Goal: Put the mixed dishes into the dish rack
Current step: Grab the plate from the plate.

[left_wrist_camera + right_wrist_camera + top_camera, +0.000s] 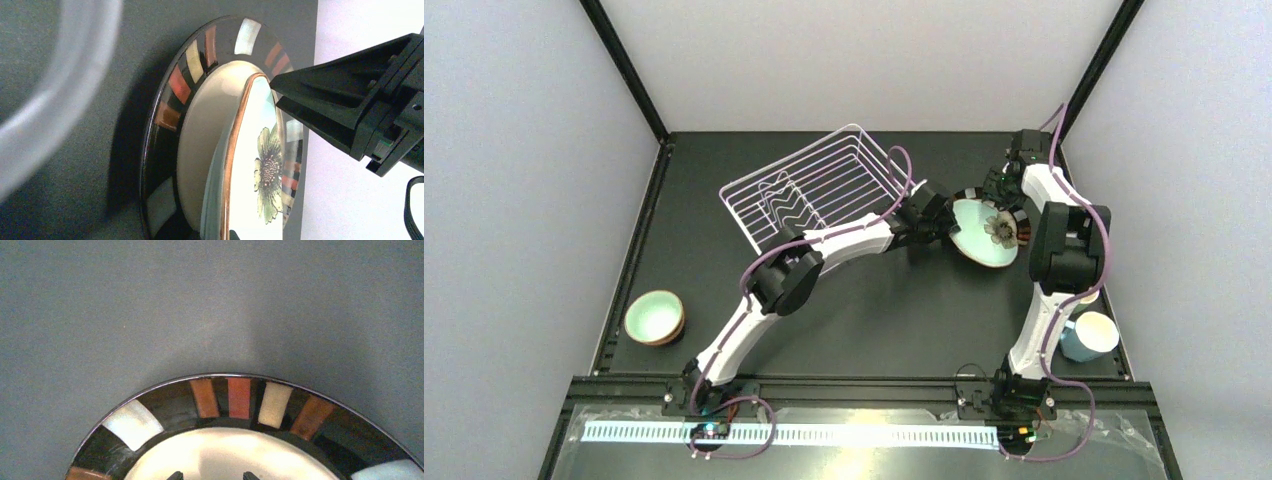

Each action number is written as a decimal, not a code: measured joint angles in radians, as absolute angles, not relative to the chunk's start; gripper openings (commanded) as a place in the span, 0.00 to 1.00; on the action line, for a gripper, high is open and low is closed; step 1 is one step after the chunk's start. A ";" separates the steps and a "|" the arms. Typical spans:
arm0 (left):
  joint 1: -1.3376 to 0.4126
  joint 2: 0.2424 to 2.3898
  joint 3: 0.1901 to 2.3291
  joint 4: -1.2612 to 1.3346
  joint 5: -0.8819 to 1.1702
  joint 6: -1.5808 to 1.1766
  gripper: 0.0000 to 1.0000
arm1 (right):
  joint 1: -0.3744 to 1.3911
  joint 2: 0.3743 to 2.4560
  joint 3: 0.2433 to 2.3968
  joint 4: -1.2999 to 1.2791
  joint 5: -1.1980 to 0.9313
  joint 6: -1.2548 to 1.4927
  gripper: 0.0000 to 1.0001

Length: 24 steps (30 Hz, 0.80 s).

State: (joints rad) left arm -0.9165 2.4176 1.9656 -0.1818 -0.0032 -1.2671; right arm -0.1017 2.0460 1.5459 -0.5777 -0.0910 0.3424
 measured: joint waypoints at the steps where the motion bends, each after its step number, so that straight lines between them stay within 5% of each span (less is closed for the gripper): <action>1: -0.915 2.414 1.963 -0.185 -0.005 -1.267 0.01 | -0.102 2.043 1.546 -0.581 -0.091 0.342 0.68; 24: -0.918 2.274 1.934 -0.376 -0.117 -1.138 0.01 | -0.102 1.998 1.591 -0.619 -0.102 0.342 0.68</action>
